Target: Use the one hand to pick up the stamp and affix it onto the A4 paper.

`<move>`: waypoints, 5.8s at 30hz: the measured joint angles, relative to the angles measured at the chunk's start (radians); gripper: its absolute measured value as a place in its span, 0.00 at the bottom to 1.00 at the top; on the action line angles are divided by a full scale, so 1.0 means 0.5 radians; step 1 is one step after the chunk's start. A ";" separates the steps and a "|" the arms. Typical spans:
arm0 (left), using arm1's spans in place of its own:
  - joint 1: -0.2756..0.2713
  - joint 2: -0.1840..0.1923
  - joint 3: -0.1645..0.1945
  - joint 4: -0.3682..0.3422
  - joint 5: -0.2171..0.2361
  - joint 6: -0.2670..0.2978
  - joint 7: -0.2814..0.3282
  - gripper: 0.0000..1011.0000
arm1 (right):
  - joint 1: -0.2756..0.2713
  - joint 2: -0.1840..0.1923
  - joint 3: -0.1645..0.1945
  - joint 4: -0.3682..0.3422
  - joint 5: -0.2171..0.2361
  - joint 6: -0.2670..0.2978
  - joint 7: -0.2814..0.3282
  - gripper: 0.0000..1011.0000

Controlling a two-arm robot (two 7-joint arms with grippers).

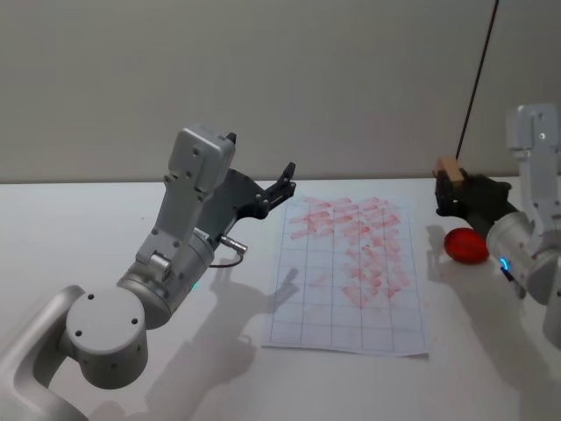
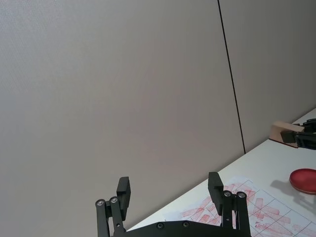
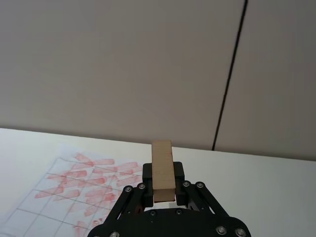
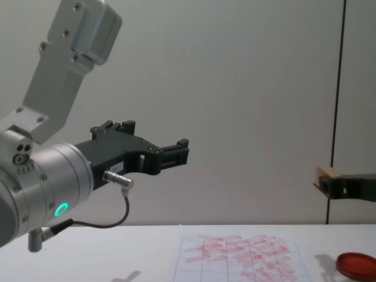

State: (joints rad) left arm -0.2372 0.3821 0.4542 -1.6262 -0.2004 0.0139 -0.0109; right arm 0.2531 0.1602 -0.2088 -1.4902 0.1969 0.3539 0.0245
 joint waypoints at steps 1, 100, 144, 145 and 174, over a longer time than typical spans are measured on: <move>0.000 0.000 0.000 0.000 0.000 0.000 0.000 0.99 | -0.002 -0.001 -0.004 -0.011 -0.003 0.005 0.010 0.22; 0.000 0.000 0.000 0.000 0.000 0.000 0.000 0.99 | -0.117 -0.097 -0.235 -0.116 -0.230 0.077 0.325 0.22; 0.000 0.000 0.000 0.000 0.000 0.000 0.000 0.99 | -0.077 0.061 0.054 -0.031 -0.145 0.208 -0.097 0.22; 0.000 0.000 0.000 0.000 0.000 0.000 0.000 0.99 | -0.075 0.061 0.056 -0.020 -0.144 0.206 -0.097 0.22; 0.000 0.000 0.000 0.000 0.000 0.000 0.000 0.99 | 0.000 0.033 0.076 0.361 -0.102 0.065 0.011 0.43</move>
State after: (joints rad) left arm -0.2372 0.3821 0.4542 -1.6262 -0.2004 0.0138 -0.0109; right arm 0.2529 0.1769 -0.1709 -1.3097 0.1457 0.3862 0.0298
